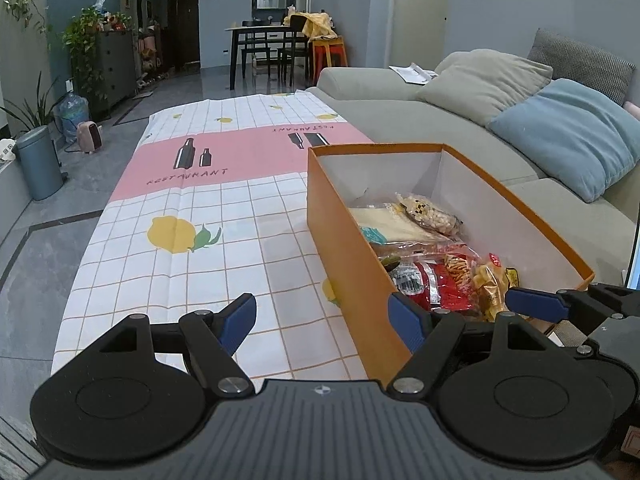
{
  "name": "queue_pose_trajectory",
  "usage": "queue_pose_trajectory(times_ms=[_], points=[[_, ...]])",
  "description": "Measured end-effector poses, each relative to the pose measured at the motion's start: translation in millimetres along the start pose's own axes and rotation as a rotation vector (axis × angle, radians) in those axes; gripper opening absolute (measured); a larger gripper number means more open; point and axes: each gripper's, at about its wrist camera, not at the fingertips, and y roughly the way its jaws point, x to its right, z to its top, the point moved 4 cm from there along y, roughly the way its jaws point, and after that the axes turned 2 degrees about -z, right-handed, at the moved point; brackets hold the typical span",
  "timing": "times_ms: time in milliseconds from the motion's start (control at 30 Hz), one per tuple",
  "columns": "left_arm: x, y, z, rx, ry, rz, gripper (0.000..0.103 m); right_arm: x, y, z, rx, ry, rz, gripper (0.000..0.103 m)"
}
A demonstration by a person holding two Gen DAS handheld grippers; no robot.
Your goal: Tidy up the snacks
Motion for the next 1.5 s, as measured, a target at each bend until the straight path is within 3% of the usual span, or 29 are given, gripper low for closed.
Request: queue_pose_trajectory(times_ms=[1500], points=[[-2.9, 1.8, 0.7, -0.026, -0.005, -0.005, 0.088, 3.1, -1.0, -1.3, 0.002, -0.01, -0.007, 0.067]])
